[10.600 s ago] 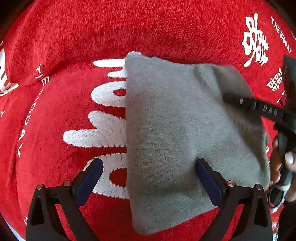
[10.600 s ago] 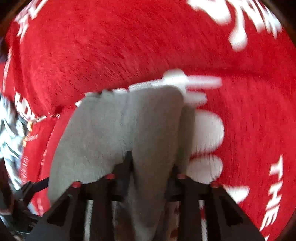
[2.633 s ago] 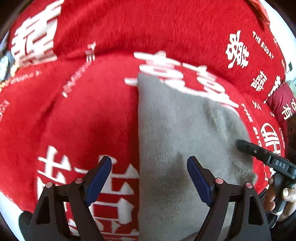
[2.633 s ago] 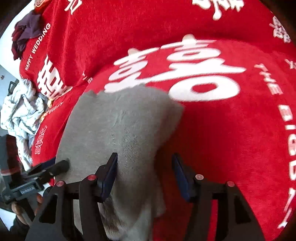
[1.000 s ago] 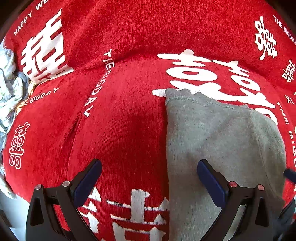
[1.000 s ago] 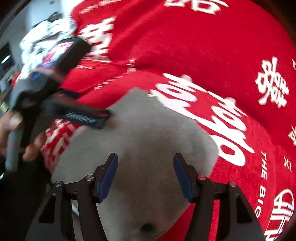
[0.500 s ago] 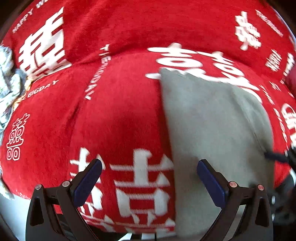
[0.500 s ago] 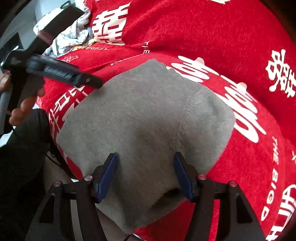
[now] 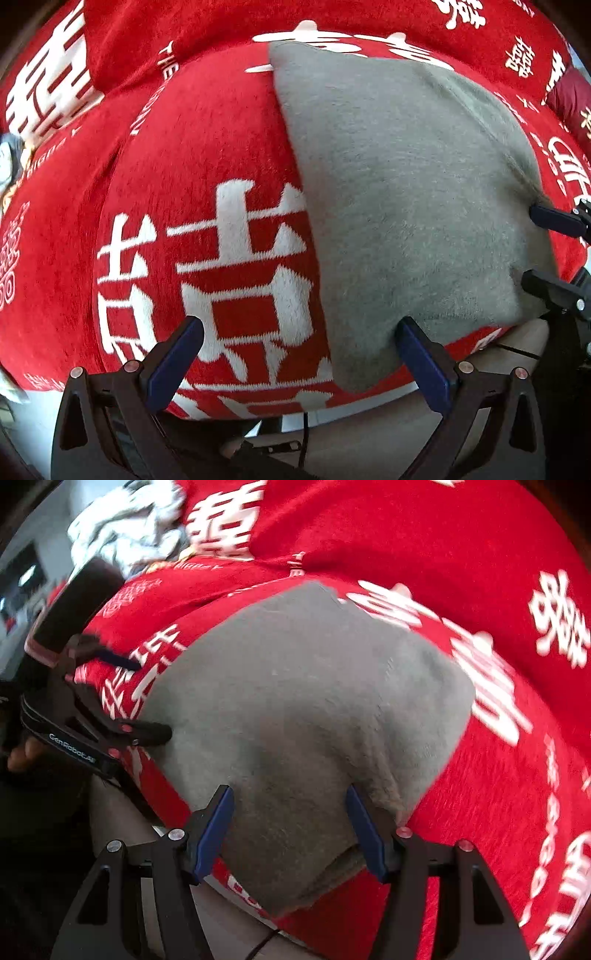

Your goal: Fold small clothes

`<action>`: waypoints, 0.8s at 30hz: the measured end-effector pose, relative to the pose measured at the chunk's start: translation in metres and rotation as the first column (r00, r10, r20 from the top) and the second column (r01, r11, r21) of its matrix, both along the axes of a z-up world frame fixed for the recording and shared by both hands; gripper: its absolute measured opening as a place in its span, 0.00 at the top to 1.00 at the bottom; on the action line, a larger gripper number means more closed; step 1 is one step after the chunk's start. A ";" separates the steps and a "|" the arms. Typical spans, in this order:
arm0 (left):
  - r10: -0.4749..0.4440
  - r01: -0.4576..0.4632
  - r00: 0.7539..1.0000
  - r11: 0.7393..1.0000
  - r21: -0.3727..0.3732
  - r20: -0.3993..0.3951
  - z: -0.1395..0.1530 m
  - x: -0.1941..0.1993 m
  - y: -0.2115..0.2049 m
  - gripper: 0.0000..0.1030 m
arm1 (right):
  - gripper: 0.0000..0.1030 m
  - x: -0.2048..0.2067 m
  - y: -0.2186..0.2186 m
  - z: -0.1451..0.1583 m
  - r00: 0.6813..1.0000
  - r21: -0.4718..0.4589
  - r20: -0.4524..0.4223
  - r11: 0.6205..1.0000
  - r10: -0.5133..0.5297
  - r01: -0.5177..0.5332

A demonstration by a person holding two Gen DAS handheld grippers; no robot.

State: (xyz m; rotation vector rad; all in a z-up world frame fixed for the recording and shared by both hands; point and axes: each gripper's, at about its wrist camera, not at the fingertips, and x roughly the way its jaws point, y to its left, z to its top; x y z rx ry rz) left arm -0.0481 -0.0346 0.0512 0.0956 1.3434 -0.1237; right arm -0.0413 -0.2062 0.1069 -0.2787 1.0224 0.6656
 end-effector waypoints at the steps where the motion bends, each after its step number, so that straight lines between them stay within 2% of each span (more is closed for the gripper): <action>1: -0.006 0.006 1.000 1.000 0.005 0.007 0.002 -0.002 0.000 0.00 | 0.36 0.000 -0.002 0.002 1.000 0.003 -0.002 1.000 -0.003 0.003; 4: -0.048 0.047 0.997 0.999 0.005 0.064 0.022 -0.010 -0.004 0.00 | 0.36 -0.006 -0.005 0.008 1.000 -0.007 0.009 1.000 0.017 -0.017; 6: -0.063 0.064 0.992 0.998 -0.011 0.109 0.036 -0.012 -0.006 0.00 | 0.35 -0.009 -0.011 0.015 1.000 0.018 0.013 1.000 0.015 -0.015; 9: -0.034 0.040 0.988 0.999 -0.037 0.153 0.045 -0.005 -0.010 0.00 | 0.34 -0.011 -0.021 0.028 1.000 0.075 0.025 0.997 0.000 -0.002; 12: 0.034 -0.028 0.990 0.999 -0.044 0.135 0.037 0.011 -0.009 0.00 | 0.34 -0.014 -0.018 0.034 1.000 0.123 0.021 0.992 0.012 -0.014; 14: 0.050 -0.047 0.994 0.998 -0.040 0.098 0.025 0.016 -0.009 0.00 | 0.34 -0.015 -0.013 0.027 1.000 0.148 -0.013 0.989 0.020 -0.018; 16: 0.053 -0.050 0.996 0.997 -0.052 0.071 0.015 0.016 -0.008 0.00 | 0.34 -0.016 -0.008 0.014 0.999 0.128 -0.047 0.992 0.017 -0.011; 18: 0.061 -0.057 0.996 0.996 -0.067 0.066 0.014 0.013 -0.006 0.00 | 0.34 -0.012 -0.005 -0.004 0.995 0.054 -0.101 0.998 -0.007 0.013; 19: 0.060 -0.056 0.996 0.996 -0.064 0.066 0.015 0.013 -0.006 0.00 | 0.34 -0.011 -0.006 -0.009 0.992 0.047 -0.122 0.999 -0.013 0.019; 24: 0.027 -0.027 0.992 1.000 0.002 0.121 0.027 0.009 -0.018 0.00 | 0.34 -0.014 -0.007 0.014 0.998 0.083 -0.049 0.996 0.024 -0.020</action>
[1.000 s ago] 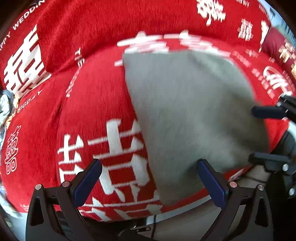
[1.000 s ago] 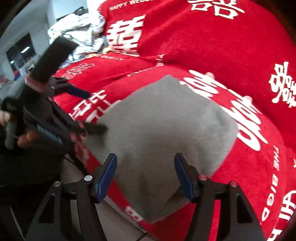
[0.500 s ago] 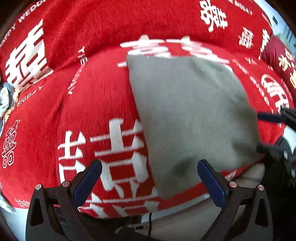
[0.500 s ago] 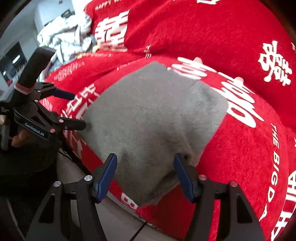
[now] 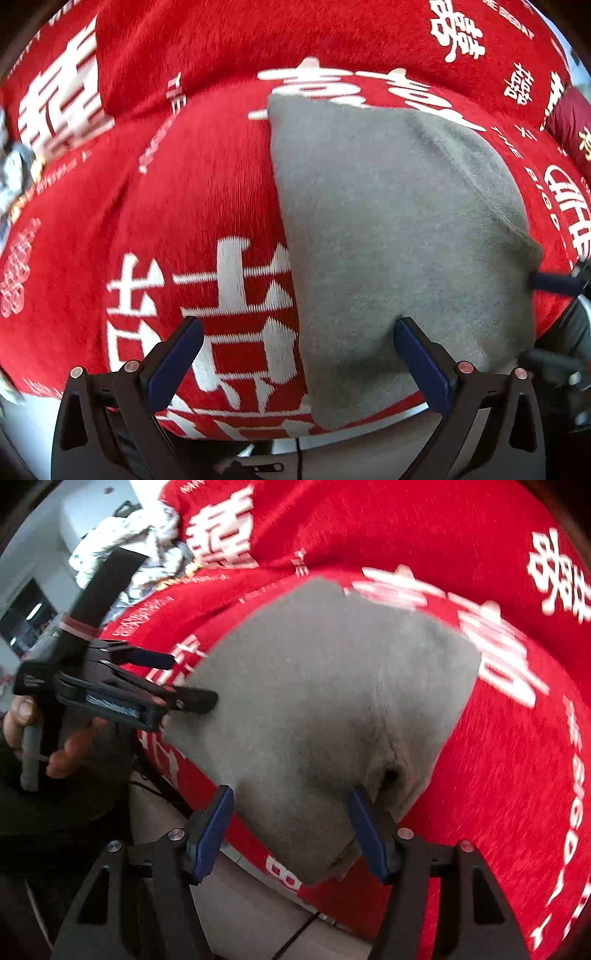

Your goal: Fold small clothes

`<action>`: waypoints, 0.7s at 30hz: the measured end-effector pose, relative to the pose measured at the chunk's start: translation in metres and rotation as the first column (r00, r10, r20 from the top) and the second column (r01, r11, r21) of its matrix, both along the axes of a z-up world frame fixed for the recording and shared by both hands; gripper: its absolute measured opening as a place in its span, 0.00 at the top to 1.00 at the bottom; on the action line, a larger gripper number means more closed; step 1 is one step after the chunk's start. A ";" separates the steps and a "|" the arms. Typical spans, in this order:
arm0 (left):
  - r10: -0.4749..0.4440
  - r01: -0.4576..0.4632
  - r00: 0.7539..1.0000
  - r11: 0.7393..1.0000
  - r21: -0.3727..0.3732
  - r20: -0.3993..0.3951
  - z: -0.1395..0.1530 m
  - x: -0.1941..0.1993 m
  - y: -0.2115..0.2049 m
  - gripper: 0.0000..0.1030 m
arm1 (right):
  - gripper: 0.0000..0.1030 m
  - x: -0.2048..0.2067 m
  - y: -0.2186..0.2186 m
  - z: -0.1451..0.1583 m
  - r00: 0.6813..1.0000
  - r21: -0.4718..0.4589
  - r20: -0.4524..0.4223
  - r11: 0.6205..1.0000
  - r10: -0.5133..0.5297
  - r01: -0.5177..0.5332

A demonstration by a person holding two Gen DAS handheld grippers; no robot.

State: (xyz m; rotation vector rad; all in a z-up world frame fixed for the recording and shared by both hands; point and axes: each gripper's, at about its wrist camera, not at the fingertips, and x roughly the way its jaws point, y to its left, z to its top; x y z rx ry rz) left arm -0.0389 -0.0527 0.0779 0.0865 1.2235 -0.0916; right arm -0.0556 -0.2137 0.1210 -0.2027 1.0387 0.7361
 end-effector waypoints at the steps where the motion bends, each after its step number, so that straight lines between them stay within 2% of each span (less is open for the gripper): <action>1: -0.004 0.004 1.000 1.000 0.007 0.008 0.001 0.001 -0.002 0.00 | 0.34 0.001 0.000 0.006 1.000 0.007 0.024 1.000 0.000 0.000; 3: 0.001 -0.001 1.000 1.000 -0.005 0.010 0.002 0.004 -0.003 0.00 | 0.33 0.009 -0.002 0.013 0.998 0.014 0.058 1.000 -0.024 0.023; 6: 0.015 -0.015 1.000 1.000 -0.020 -0.010 -0.002 0.011 -0.004 0.00 | 0.33 0.029 -0.001 0.008 0.993 -0.014 0.075 0.996 -0.086 0.087; 9: 0.011 -0.012 0.999 1.000 -0.027 -0.031 -0.006 0.016 -0.007 0.00 | 0.33 0.051 0.001 -0.015 0.992 -0.073 0.006 0.989 -0.127 0.127; 14: 0.004 -0.003 0.999 1.000 -0.028 0.038 0.013 0.024 -0.010 0.00 | 0.33 0.058 0.004 0.000 0.993 -0.061 0.045 0.992 -0.108 0.111; 17: 0.038 -0.037 0.998 0.999 -0.031 0.043 0.015 0.040 -0.008 0.00 | 0.33 0.073 0.004 0.006 0.990 -0.066 0.064 0.990 -0.124 0.128; 19: 0.067 -0.066 0.997 0.997 -0.037 0.031 0.009 0.052 -0.005 0.00 | 0.33 0.087 0.006 0.006 0.988 -0.061 0.059 0.988 -0.141 0.144; 21: 0.092 -0.092 0.995 0.995 -0.023 -0.028 -0.008 0.064 -0.004 0.00 | 0.33 0.102 0.008 0.000 0.988 -0.054 0.030 0.986 -0.154 0.155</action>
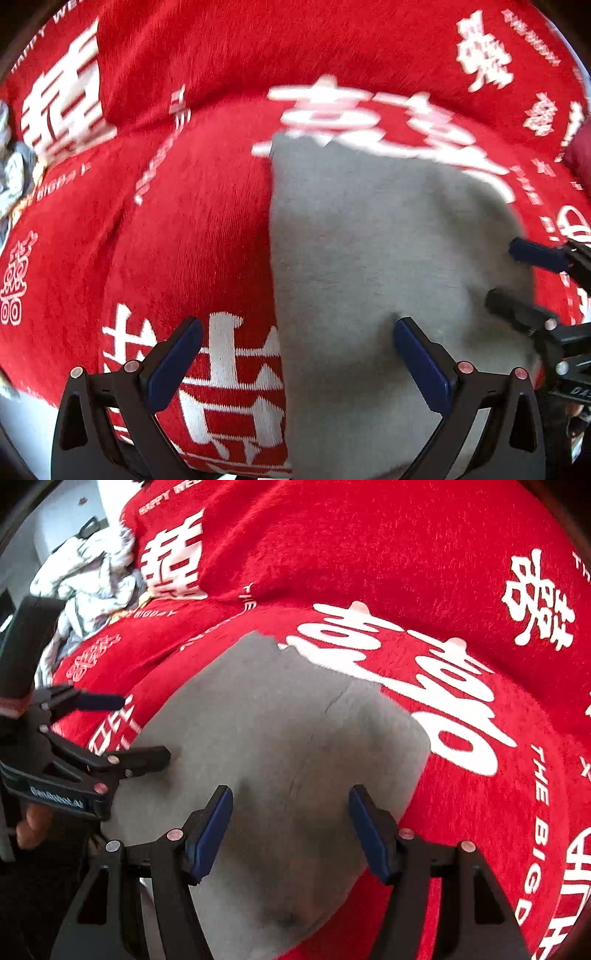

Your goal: Fold small clothes

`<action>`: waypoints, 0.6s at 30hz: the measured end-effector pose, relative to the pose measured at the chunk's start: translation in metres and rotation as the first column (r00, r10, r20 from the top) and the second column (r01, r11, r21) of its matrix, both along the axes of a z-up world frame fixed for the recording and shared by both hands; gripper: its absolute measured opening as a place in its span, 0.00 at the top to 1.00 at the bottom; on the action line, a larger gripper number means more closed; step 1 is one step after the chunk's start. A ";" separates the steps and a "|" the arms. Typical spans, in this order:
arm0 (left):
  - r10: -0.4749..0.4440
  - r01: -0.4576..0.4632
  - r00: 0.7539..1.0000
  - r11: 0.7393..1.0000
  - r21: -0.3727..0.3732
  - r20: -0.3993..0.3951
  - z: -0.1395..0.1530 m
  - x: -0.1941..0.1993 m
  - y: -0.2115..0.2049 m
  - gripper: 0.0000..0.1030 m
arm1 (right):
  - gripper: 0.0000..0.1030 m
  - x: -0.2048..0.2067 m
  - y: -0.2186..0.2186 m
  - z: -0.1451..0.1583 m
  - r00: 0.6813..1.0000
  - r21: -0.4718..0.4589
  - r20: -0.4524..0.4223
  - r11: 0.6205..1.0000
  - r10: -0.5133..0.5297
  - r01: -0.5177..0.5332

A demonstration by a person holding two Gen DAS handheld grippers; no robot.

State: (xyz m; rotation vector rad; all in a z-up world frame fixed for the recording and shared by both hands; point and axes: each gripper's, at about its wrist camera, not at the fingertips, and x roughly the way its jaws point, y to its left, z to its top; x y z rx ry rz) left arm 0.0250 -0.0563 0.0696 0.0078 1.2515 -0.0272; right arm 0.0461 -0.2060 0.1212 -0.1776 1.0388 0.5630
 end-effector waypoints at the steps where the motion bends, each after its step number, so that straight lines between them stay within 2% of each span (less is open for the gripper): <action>1: 0.002 -0.003 1.000 1.000 -0.023 -0.017 -0.006 0.003 0.001 0.00 | 0.33 0.009 0.001 -0.007 1.000 -0.014 -0.015 1.000 -0.010 0.010; 3: 0.020 -0.021 1.000 0.998 -0.057 -0.021 -0.004 0.007 0.005 0.00 | 0.34 0.017 0.002 -0.016 0.999 -0.044 -0.021 0.999 -0.026 0.025; 7: 0.054 -0.052 0.998 0.997 -0.055 0.036 0.013 0.018 0.013 0.00 | 0.33 0.019 -0.001 -0.001 0.998 0.021 -0.005 0.998 -0.062 0.062; 10: 0.072 -0.071 0.997 0.995 -0.063 0.012 0.012 0.041 0.014 0.00 | 0.33 0.023 0.003 0.000 0.998 0.004 0.009 0.998 -0.058 0.058; 12: 0.063 -0.063 0.998 0.998 0.007 -0.018 0.001 0.060 0.008 0.00 | 0.33 0.035 0.007 -0.010 0.997 -0.054 -0.006 0.996 -0.072 0.072; 13: 0.062 -0.059 0.997 0.996 0.073 -0.049 -0.010 0.070 0.005 0.00 | 0.33 0.041 0.007 -0.016 0.996 -0.071 -0.021 0.994 -0.085 0.084; 14: 0.061 -0.054 0.996 0.994 0.091 -0.072 -0.017 0.077 0.003 0.00 | 0.34 0.047 0.006 -0.019 0.994 -0.080 -0.027 0.992 -0.103 0.100; 18: 0.086 -0.081 0.992 0.995 0.052 -0.093 -0.021 0.091 0.009 0.00 | 0.33 0.064 -0.001 -0.023 0.985 -0.074 -0.047 0.984 -0.168 0.164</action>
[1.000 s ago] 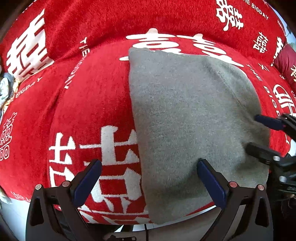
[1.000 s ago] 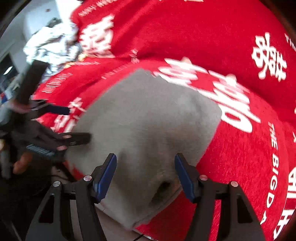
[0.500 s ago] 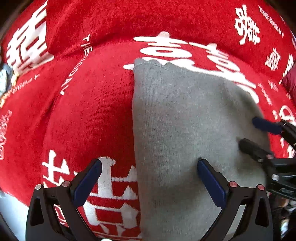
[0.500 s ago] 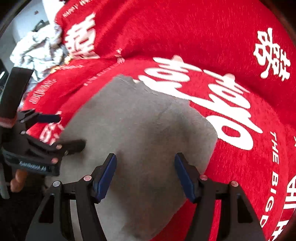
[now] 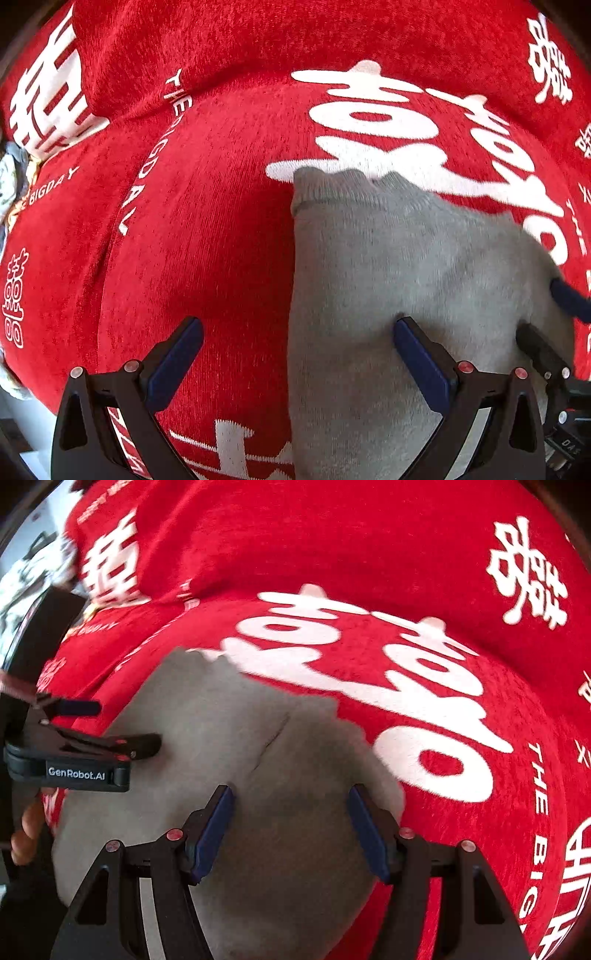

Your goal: Fold small clothes

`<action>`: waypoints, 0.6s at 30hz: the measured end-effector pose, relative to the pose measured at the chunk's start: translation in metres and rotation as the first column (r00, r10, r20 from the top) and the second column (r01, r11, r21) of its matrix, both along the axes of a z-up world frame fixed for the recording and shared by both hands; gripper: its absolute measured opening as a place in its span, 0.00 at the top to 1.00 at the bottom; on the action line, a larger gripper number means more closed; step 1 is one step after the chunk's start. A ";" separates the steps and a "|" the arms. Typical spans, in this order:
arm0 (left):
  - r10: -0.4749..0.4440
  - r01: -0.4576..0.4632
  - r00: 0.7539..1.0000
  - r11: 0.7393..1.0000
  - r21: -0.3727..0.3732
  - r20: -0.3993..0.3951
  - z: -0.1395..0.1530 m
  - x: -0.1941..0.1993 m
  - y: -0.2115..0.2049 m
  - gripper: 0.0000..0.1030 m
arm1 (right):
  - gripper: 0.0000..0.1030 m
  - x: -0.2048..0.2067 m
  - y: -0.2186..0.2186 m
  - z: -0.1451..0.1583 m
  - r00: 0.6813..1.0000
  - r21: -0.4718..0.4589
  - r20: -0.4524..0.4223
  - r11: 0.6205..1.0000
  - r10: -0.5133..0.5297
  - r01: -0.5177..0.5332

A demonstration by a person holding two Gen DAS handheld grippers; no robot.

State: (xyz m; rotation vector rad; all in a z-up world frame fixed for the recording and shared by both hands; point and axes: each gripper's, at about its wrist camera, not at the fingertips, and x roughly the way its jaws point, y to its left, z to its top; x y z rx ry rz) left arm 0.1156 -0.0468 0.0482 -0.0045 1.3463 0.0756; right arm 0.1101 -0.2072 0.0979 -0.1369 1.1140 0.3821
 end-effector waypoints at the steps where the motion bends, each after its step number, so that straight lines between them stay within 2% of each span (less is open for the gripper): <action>1: 0.006 -0.006 1.000 1.000 0.001 0.010 0.005 -0.001 0.001 0.00 | 0.33 0.000 -0.003 0.003 1.000 0.012 -0.003 1.000 -0.015 0.015; 4: -0.007 0.008 0.997 1.000 -0.025 0.071 0.026 -0.020 0.007 0.00 | 0.33 -0.023 -0.001 0.021 0.999 -0.011 0.052 1.000 0.016 -0.016; 6: -0.021 0.026 0.994 0.999 -0.043 0.112 0.037 -0.039 0.015 0.00 | 0.32 -0.049 0.006 0.035 0.990 0.004 0.096 0.994 0.107 -0.108; 8: -0.006 0.009 0.991 1.000 -0.026 0.130 0.040 -0.053 0.025 0.00 | 0.32 -0.078 0.023 0.047 0.966 -0.007 0.141 0.976 0.218 -0.219; 12: 0.090 -0.084 0.989 0.995 -0.057 0.120 0.035 -0.076 0.058 0.00 | 0.31 -0.121 0.076 0.053 0.871 -0.082 0.183 0.890 0.456 -0.449; 14: 0.102 -0.096 0.990 0.993 -0.064 0.096 0.031 -0.088 0.067 0.00 | 0.30 -0.135 0.101 0.034 0.810 -0.190 0.156 0.822 0.565 -0.537; 15: 0.094 -0.089 0.991 0.994 -0.056 0.096 0.032 -0.094 0.068 0.00 | 0.30 -0.136 0.105 0.024 0.799 -0.247 0.134 0.801 0.586 -0.545; 16: 0.077 -0.072 0.992 0.996 -0.055 0.102 0.034 -0.101 0.067 0.00 | 0.30 -0.135 0.103 0.009 0.798 -0.304 0.100 0.782 0.595 -0.545; 18: 0.027 -0.020 0.993 0.998 -0.061 0.112 0.037 -0.114 0.061 0.00 | 0.28 -0.129 0.080 0.008 0.827 -0.214 0.096 0.823 0.554 -0.526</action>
